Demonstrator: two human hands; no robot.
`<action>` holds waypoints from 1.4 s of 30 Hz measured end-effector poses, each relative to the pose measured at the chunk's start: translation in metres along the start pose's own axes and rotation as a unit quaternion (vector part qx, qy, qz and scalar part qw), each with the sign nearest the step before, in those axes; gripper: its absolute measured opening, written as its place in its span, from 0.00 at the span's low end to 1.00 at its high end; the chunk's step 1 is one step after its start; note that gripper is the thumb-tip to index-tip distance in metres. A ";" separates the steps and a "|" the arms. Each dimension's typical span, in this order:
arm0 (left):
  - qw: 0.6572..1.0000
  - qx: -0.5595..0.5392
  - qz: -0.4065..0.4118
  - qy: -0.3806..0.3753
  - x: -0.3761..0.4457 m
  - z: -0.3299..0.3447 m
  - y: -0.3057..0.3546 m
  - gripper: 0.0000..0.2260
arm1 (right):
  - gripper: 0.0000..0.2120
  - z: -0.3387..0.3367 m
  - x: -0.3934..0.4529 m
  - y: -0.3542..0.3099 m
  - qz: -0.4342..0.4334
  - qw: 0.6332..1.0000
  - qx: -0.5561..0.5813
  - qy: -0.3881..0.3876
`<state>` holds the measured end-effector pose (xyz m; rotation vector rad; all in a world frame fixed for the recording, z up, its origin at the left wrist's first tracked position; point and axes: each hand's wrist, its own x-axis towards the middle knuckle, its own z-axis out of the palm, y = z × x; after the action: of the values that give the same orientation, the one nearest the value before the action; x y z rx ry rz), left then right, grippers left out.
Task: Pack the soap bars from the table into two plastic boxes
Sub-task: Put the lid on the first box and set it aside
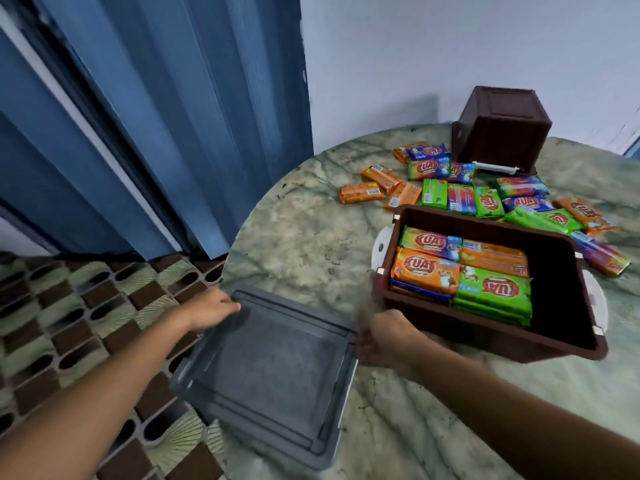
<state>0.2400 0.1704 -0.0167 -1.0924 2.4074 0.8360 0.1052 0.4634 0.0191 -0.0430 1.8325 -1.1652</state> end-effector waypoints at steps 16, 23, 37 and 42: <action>0.978 -0.091 -0.123 0.139 -0.005 0.030 -0.027 0.25 | 0.19 0.032 0.007 0.044 0.156 0.978 0.137 -0.009; 0.962 -0.187 -0.127 0.157 -0.023 -0.004 -0.043 0.16 | 0.10 0.032 -0.009 0.018 0.117 0.974 0.174 -0.090; 0.946 -0.252 0.134 0.153 -0.005 -0.026 0.208 0.10 | 0.09 -0.189 -0.040 -0.050 -0.130 0.954 0.095 0.253; 0.954 -0.168 0.197 0.154 0.003 0.028 0.287 0.07 | 0.08 -0.253 -0.029 -0.001 -0.071 0.926 -0.033 0.370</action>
<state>0.0195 0.3381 0.0649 -0.9198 2.8769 1.3323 -0.0594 0.6519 0.0685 0.2675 2.5638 -1.3271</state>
